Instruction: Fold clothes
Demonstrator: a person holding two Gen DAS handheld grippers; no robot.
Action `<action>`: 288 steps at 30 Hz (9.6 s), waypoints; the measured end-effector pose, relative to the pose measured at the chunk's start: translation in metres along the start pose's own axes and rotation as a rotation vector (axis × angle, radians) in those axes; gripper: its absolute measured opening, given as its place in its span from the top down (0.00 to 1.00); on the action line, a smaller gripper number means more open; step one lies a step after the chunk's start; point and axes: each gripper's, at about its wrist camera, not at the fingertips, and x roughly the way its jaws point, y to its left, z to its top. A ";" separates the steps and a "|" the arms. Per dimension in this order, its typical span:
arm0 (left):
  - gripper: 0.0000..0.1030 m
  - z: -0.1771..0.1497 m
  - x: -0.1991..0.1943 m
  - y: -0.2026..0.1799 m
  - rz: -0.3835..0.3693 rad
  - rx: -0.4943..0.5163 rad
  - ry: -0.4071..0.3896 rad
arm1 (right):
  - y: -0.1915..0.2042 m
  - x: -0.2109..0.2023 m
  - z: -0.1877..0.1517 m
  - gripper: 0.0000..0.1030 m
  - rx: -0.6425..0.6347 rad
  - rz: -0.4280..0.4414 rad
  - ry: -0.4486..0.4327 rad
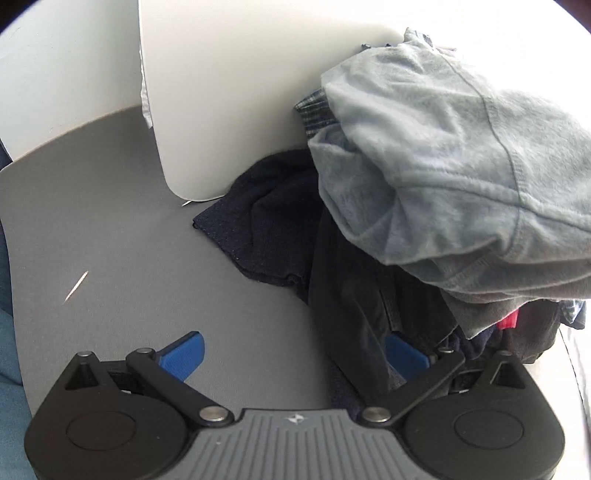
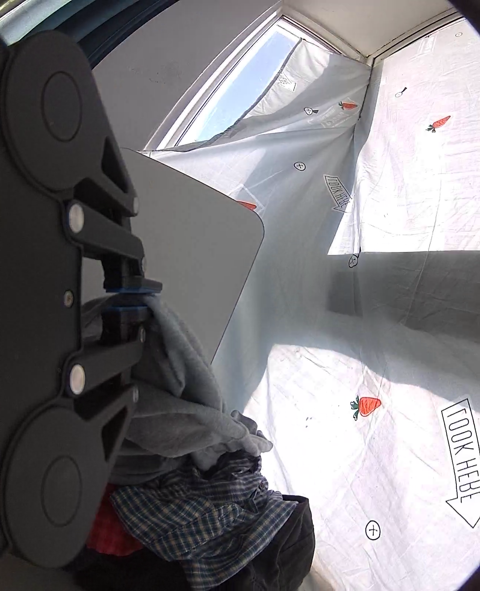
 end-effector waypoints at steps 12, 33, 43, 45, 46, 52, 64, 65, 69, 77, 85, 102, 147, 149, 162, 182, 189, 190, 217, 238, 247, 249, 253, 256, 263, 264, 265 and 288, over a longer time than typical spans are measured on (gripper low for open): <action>0.00 -0.071 -0.078 -0.035 -0.137 0.087 -0.061 | 0.008 -0.152 0.015 0.97 0.116 -0.022 -0.194; 0.00 -0.175 -0.119 -0.073 -0.307 0.167 0.022 | 0.033 -0.486 0.062 0.90 -0.143 -0.719 -0.497; 0.05 -0.231 -0.071 -0.134 -0.339 0.248 0.210 | -0.033 -0.492 0.072 0.60 -0.313 -1.232 -0.189; 0.06 -0.227 -0.067 -0.151 -0.348 0.273 0.198 | -0.045 -0.471 0.087 0.60 -0.334 -1.207 -0.122; 0.06 -0.223 -0.064 -0.159 -0.352 0.284 0.188 | -0.053 -0.462 0.090 0.59 -0.343 -1.188 -0.096; 0.06 -0.198 -0.037 -0.197 -0.327 0.317 0.179 | -0.113 -0.379 0.097 0.55 -0.411 -1.100 0.132; 0.14 -0.163 0.036 -0.247 -0.383 0.343 0.218 | -0.214 -0.250 0.106 0.44 -0.453 -0.988 0.449; 0.25 -0.162 0.038 -0.250 -0.387 0.346 0.224 | -0.220 -0.246 0.107 0.55 -0.439 -0.981 0.466; 0.74 -0.161 0.034 -0.258 -0.392 0.366 0.223 | -0.212 -0.258 0.110 0.91 -0.395 -0.900 0.424; 0.94 -0.148 -0.016 -0.275 -0.419 0.394 0.109 | -0.137 -0.304 0.135 0.95 -0.413 -0.807 0.157; 0.95 -0.115 -0.119 -0.345 -0.567 0.524 -0.178 | -0.026 -0.344 0.212 0.95 -0.540 -0.686 -0.211; 0.96 -0.018 -0.433 -0.358 -1.054 0.399 -0.817 | 0.232 -0.423 0.255 0.96 -0.858 -0.300 -0.728; 0.38 -0.239 -0.145 -0.086 -0.547 0.561 0.056 | -0.013 -0.545 -0.039 0.56 -0.277 -1.157 -0.164; 0.37 -0.229 -0.135 -0.092 -0.523 0.536 0.041 | -0.021 -0.526 -0.029 0.56 -0.312 -1.153 -0.137; 0.36 -0.194 -0.026 -0.190 -0.440 0.504 0.124 | -0.101 -0.366 0.048 0.55 -0.521 -1.130 0.105; 0.91 -0.180 0.028 -0.275 -0.392 0.490 0.074 | -0.150 -0.300 0.102 0.97 -0.757 -1.220 0.121; 0.92 -0.119 -0.050 -0.233 -0.383 0.353 -0.158 | -0.073 -0.458 0.159 0.97 -0.734 -1.494 -0.299; 0.92 -0.112 -0.060 -0.225 -0.376 0.339 -0.194 | -0.063 -0.483 0.165 0.97 -0.721 -1.537 -0.362; 0.41 -0.248 -0.027 -0.166 -0.394 0.413 0.269 | -0.142 -0.453 0.024 0.55 -0.128 -1.081 0.032; 0.96 -0.276 -0.153 -0.077 -0.577 0.411 0.167 | -0.007 -0.580 -0.056 1.00 -0.188 -0.883 -0.286; 0.98 -0.304 -0.150 -0.038 -0.502 0.419 0.220 | -0.047 -0.569 -0.076 0.80 -0.053 -0.988 -0.178; 0.98 -0.304 -0.155 -0.038 -0.484 0.451 0.204 | -0.053 -0.556 -0.075 0.78 -0.046 -0.977 -0.155; 0.93 -0.295 -0.158 -0.042 -0.447 0.469 0.196 | -0.056 -0.531 -0.070 0.64 -0.079 -0.969 -0.123; 0.83 -0.288 -0.154 -0.049 -0.427 0.475 0.195 | -0.054 -0.513 -0.065 0.49 -0.123 -1.008 -0.086; 0.63 -0.274 -0.138 -0.087 -0.416 0.520 0.176 | -0.057 -0.488 -0.050 0.42 -0.200 -1.080 -0.022; 0.57 -0.271 -0.135 -0.093 -0.413 0.531 0.172 | -0.059 -0.485 -0.046 0.41 -0.201 -1.085 -0.018; 0.56 -0.268 -0.133 -0.100 -0.417 0.542 0.167 | -0.061 -0.482 -0.043 0.40 -0.203 -1.089 -0.018; 0.94 -0.261 -0.058 -0.169 -0.417 0.586 0.260 | -0.121 -0.455 -0.007 0.93 -0.128 -0.971 0.017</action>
